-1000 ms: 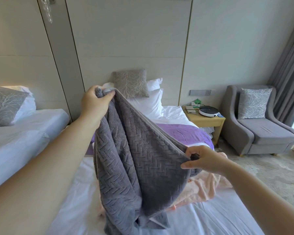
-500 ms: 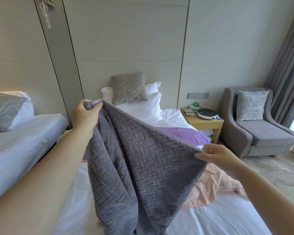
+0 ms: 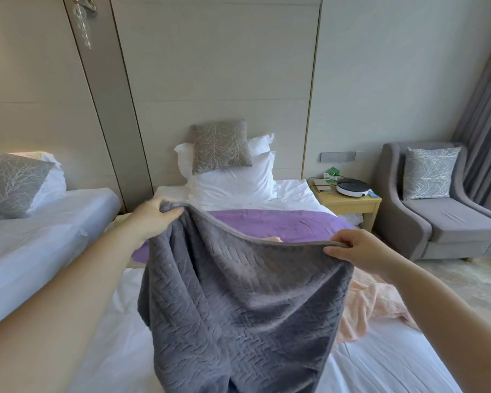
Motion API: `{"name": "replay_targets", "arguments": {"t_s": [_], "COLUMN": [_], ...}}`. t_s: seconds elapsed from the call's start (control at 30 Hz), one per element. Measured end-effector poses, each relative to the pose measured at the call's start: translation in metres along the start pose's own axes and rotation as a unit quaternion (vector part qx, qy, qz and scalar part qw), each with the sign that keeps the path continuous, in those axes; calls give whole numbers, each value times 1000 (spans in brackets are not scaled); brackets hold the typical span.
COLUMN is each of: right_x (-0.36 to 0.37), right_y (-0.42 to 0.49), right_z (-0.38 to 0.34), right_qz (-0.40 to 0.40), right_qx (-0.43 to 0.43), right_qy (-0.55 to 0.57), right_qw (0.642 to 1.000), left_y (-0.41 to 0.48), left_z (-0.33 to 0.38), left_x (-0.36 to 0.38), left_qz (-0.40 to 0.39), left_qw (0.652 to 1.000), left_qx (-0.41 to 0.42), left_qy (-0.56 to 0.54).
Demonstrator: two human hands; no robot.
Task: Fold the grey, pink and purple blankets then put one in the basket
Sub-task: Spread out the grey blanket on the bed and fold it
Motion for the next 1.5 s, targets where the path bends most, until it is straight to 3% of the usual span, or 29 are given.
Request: {"name": "replay_targets", "arguments": {"t_s": [0.1,0.23,0.3,0.4,0.53,0.63,0.73,0.83,1.0,1.2,1.33,1.5], "right_x": [16,28,29,36,47,42,36,22,-7,-40,-36,20], "right_y": [7,25,38,63,106,147,189,228,269,249,205,150], "right_z": [-1,7,10,15,22,20,2,-27,-96,-130,-102,12], "right_qz": [8,28,55,49,25,73,117,176,242,320,340,280], "right_qx": [-5,10,25,58,95,97,87,18,-126,-211,-222,-100], "right_qy": [-88,-212,-209,-120,-115,-43,-4,28,64,137,133,52], "right_qw": [996,977,976,990,988,992,989,984,960,913,904,953], "left_y": [1,4,14,35,70,114,163,199,232,205,181,129], "left_z": [-13,-22,-31,-38,-28,-29,-30,-15,41,64,18,-91], "left_x": [26,44,50,54,45,41,36,26,-33,-96,-86,3], "left_qz": [-33,-51,-69,-60,69,99,101,119,261,366,335,218], "left_qw": [977,900,887,898,892,933,987,985,957,908,912,941], "left_qx": [-36,-24,-28,-28,-15,-29,-61,-72,66,145,104,-11], "left_qy": [208,432,455,435,446,344,107,-106,-105,-142,-214,-260]}}
Point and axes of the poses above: each hand's wrist, its own y-axis towards the middle knuckle, its own x-axis out of the palm, z = x × y, the point moved 8 cm from there along y, towards the middle knuckle, and after that the axes turned 15 degrees about y, right-handed, at the moved point
